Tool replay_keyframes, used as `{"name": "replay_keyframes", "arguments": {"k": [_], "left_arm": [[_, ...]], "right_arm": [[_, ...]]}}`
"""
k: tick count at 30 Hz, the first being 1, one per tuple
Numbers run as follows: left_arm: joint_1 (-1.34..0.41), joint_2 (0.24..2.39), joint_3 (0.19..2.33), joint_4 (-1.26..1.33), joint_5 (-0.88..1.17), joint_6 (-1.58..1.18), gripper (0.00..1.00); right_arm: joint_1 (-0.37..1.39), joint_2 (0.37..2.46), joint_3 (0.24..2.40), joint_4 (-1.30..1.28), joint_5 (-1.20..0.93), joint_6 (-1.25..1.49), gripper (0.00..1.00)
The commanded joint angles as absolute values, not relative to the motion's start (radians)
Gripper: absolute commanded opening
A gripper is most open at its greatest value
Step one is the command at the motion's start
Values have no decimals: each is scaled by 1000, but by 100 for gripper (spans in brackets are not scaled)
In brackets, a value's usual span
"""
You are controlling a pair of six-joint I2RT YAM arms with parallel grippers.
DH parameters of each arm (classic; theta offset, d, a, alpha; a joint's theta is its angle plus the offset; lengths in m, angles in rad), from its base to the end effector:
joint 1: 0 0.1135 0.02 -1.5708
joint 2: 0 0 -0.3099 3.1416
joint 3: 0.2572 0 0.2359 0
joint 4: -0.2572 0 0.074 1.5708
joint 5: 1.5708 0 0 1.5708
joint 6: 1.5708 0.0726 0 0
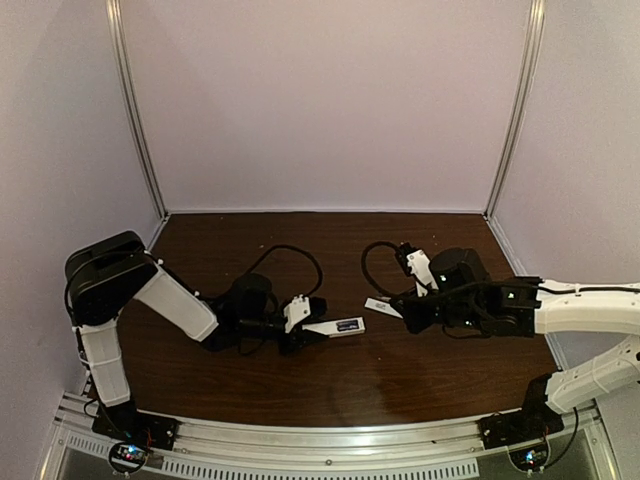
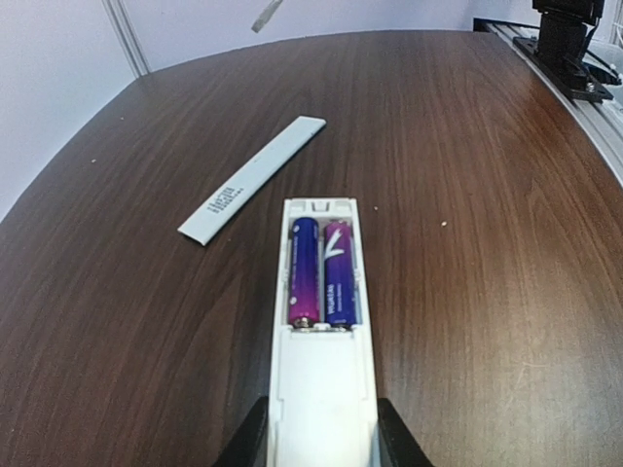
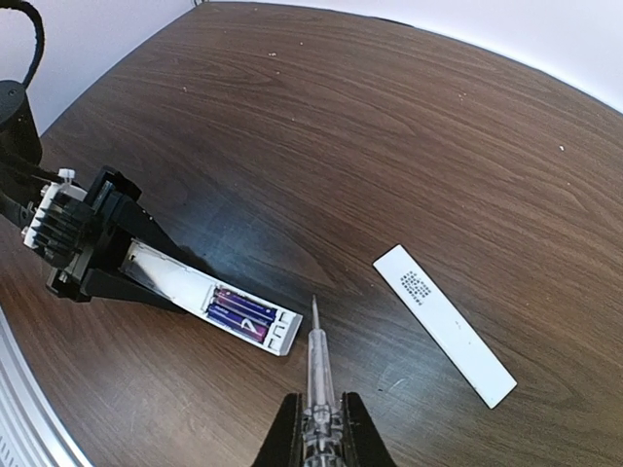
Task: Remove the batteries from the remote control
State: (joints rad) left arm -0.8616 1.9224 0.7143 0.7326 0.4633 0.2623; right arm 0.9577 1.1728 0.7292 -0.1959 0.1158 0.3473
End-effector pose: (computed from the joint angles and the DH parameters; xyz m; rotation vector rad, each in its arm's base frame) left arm 0.2276 -0.3151 0.1488 1.3594 1.5982 -0.8419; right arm 0.1501 0.1988 0.2683 -0.6190 2.1847 0.5880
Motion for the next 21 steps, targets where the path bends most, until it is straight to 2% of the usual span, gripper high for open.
{"name": "replay_keyframes", "arguments": {"k": [1, 11, 12, 14, 21], "left_arm": [[-882, 1880, 679, 848, 373, 318, 0], [-910, 1810, 577, 968, 221, 353, 0], [-909, 1806, 564, 995, 211, 352, 3], [-910, 1803, 550, 1026, 209, 363, 0], [-909, 1804, 529, 1067, 159, 354, 0]], "right_arm": [[956, 1166, 770, -223, 92, 361, 0], [956, 1163, 806, -289, 51, 371, 0], [956, 1162, 808, -299, 47, 371, 0], [956, 1157, 807, -310, 42, 375, 0], [959, 1140, 823, -336, 7, 397, 0]]}}
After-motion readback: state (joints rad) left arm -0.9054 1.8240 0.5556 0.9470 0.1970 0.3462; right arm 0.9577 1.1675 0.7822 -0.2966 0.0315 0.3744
